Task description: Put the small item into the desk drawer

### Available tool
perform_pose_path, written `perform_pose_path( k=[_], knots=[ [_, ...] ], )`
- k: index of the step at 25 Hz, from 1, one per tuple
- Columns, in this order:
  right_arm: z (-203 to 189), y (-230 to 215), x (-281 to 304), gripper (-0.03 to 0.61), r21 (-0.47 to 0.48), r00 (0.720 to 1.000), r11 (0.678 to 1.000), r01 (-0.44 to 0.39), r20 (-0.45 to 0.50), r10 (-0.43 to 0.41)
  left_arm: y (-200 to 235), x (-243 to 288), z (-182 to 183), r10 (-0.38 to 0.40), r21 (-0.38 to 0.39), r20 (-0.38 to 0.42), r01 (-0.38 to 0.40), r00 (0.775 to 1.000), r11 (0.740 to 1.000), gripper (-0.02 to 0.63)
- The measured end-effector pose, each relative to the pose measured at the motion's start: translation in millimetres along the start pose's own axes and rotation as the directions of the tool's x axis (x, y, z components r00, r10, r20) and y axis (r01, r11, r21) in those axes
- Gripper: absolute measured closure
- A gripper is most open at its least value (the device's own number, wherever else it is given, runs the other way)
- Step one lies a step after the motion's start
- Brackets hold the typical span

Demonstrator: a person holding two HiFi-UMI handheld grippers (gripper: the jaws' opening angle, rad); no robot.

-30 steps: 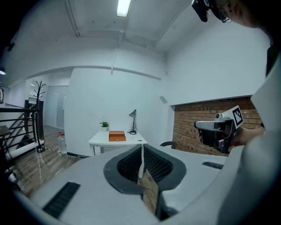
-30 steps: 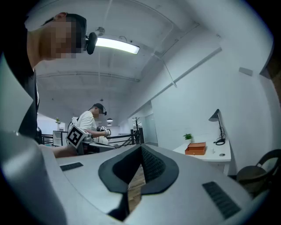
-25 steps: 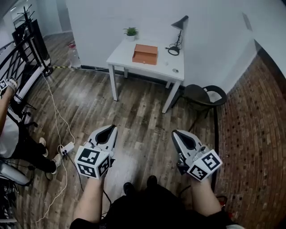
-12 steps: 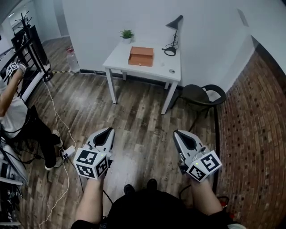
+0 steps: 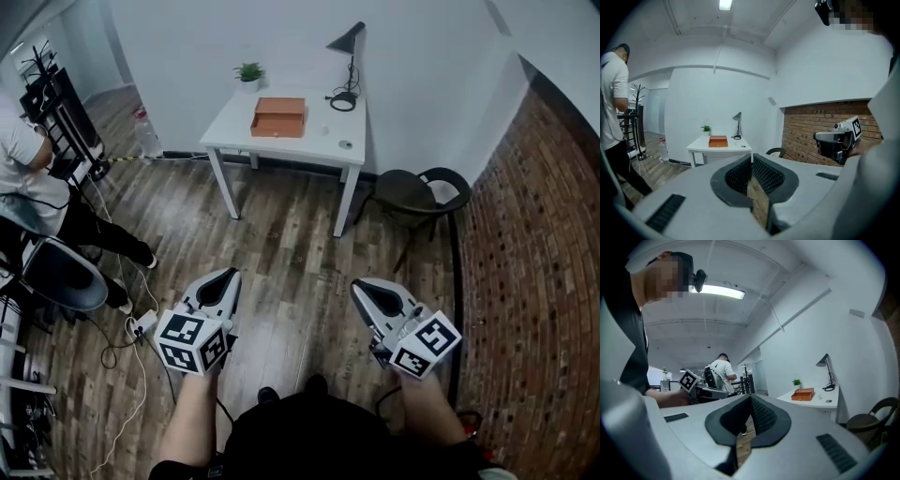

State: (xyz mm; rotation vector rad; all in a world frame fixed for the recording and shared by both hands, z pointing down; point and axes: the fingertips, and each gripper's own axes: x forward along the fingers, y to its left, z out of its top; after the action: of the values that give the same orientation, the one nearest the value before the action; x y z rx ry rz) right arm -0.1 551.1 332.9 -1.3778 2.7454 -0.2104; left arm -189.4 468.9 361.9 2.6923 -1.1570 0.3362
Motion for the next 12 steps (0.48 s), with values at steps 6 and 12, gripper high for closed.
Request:
perform_pose_path(
  k=[6, 12],
  knots=[
    [1.0, -25.4, -31.3, 0.575, 0.005, 1.0, 1.0, -0.015, 0.01, 0.015, -33.5, 17.7, 7.5, 0.007, 0.022, -0.011, -0.007, 1.0, 1.0, 0.589],
    [-6.5, -37.5, -52.8, 0.574, 0.035, 1.0, 0.999, -0.003, 0.008, 0.003, -48.9, 28.5, 10.4, 0.003, 0.035, -0.015, -0.002, 1.0, 0.999, 0.589]
  ],
)
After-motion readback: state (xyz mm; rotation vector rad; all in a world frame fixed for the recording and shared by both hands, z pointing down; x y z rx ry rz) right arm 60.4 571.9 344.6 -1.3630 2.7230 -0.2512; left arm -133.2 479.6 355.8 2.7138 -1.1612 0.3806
